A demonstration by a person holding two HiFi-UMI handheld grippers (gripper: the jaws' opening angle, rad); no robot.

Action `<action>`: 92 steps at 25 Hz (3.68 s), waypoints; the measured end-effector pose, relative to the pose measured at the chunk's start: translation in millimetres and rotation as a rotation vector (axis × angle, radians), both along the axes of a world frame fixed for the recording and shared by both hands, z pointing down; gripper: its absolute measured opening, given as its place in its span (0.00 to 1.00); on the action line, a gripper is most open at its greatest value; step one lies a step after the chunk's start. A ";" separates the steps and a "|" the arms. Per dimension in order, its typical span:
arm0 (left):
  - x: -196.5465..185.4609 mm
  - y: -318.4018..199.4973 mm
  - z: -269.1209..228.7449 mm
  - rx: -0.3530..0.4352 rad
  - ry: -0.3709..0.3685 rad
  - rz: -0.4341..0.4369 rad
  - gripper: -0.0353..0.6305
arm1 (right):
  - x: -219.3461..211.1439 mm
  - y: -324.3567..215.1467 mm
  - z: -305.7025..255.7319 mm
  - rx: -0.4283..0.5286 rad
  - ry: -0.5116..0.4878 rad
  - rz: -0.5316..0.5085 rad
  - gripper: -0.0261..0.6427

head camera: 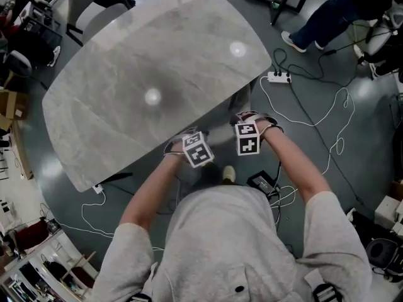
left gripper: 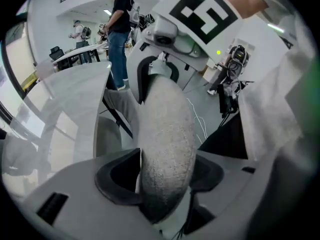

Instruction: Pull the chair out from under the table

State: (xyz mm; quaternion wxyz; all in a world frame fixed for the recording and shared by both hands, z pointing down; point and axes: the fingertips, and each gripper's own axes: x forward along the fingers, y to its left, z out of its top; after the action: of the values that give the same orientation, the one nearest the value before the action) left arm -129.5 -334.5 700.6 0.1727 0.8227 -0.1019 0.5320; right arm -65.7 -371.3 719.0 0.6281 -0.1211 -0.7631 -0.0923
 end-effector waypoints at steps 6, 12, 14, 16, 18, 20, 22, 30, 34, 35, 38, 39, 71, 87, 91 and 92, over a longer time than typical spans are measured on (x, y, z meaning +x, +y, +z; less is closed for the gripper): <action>-3.5 0.6 16.8 0.071 -0.096 0.101 0.26 | 1.5 -1.2 18.9 0.073 0.106 -0.089 0.34; -2.0 0.7 18.0 0.044 -0.084 0.117 0.24 | 1.2 -3.2 19.9 0.108 0.071 -0.118 0.27; -2.6 -0.4 17.0 0.048 -0.082 0.118 0.23 | 2.1 -2.8 19.6 0.099 0.094 -0.146 0.25; -1.7 -0.5 17.0 0.051 -0.085 0.118 0.22 | 4.0 -2.4 19.6 0.099 0.111 -0.172 0.22; 1.0 0.3 18.2 0.047 -0.089 0.123 0.21 | 7.6 -1.4 20.6 0.099 0.118 -0.185 0.21; 1.6 2.0 17.7 0.046 -0.089 0.135 0.21 | 9.3 2.4 20.4 0.077 0.124 -0.181 0.20; -0.8 6.5 15.4 0.048 -0.086 0.148 0.21 | 8.3 10.1 18.3 0.039 0.135 -0.172 0.19; -7.0 30.8 15.5 0.064 -0.103 0.189 0.20 | 5.6 40.0 17.4 0.005 0.151 -0.136 0.20; -5.1 43.2 14.3 0.069 -0.113 0.200 0.20 | 7.9 53.9 16.1 0.000 0.146 -0.120 0.20; -4.8 45.8 13.5 0.070 -0.113 0.202 0.20 | 8.1 56.7 15.2 0.000 0.145 -0.118 0.20; -2.2 53.3 11.8 0.073 -0.110 0.202 0.20 | 10.1 65.0 13.7 -0.004 0.148 -0.115 0.20; -1.8 55.6 11.8 0.073 -0.111 0.201 0.20 | 10.6 67.6 13.8 -0.004 0.149 -0.115 0.20; 24.0 126.7 11.0 0.080 -0.115 0.196 0.20 | 37.7 140.2 12.3 -0.020 0.162 -0.116 0.20; 35.5 154.6 10.8 0.084 -0.122 0.194 0.20 | 48.9 167.7 12.3 -0.003 0.157 -0.111 0.20; 35.1 159.3 9.8 0.087 -0.132 0.193 0.20 | 49.1 172.2 11.1 0.003 0.157 -0.114 0.20; 35.3 160.5 10.2 0.088 -0.132 0.191 0.20 | 49.2 173.5 11.3 0.003 0.156 -0.116 0.20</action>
State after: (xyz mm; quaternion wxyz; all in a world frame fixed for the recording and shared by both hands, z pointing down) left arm -94.2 -174.0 710.7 0.0777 0.7985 -0.0574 0.5942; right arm -16.6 -197.8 730.3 0.6794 -0.1710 -0.7034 -0.1200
